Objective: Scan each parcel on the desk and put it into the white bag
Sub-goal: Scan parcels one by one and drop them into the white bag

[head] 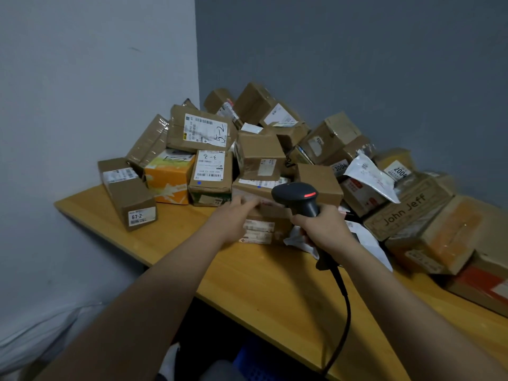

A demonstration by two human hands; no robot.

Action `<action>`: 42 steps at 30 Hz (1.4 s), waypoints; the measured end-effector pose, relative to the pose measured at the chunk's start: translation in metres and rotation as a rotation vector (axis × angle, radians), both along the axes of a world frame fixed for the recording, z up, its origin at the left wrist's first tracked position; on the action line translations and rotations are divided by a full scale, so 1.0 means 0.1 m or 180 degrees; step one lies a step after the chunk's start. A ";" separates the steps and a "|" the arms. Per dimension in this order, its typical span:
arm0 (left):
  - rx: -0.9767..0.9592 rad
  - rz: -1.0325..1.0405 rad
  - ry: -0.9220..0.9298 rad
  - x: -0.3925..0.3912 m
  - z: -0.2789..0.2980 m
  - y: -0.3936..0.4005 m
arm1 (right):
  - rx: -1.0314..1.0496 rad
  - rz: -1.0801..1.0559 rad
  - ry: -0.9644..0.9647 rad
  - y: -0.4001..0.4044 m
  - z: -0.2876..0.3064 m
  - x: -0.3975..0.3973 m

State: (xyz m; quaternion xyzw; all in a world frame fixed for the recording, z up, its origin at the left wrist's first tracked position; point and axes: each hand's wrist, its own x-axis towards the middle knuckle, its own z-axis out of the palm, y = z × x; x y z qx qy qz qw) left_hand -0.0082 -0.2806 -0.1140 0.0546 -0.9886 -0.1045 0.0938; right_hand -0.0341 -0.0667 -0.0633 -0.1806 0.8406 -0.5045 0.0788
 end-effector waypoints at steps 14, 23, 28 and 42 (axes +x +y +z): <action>0.2924 0.0463 0.0259 1.01 -0.09 -0.53 | 0.0167 0.0504 -0.0095 -0.29 -0.17 0.40; 0.3025 0.0824 0.1052 1.23 0.03 -0.85 | -0.0011 0.0963 -0.0084 -0.50 -0.09 0.63; 0.3136 0.0700 0.1163 1.26 0.10 -0.86 | 0.0040 0.1057 0.0053 -0.57 -0.05 0.74; 0.3010 0.0666 0.1093 1.31 0.18 -0.76 | 0.0138 0.1033 0.0020 -0.58 0.02 0.80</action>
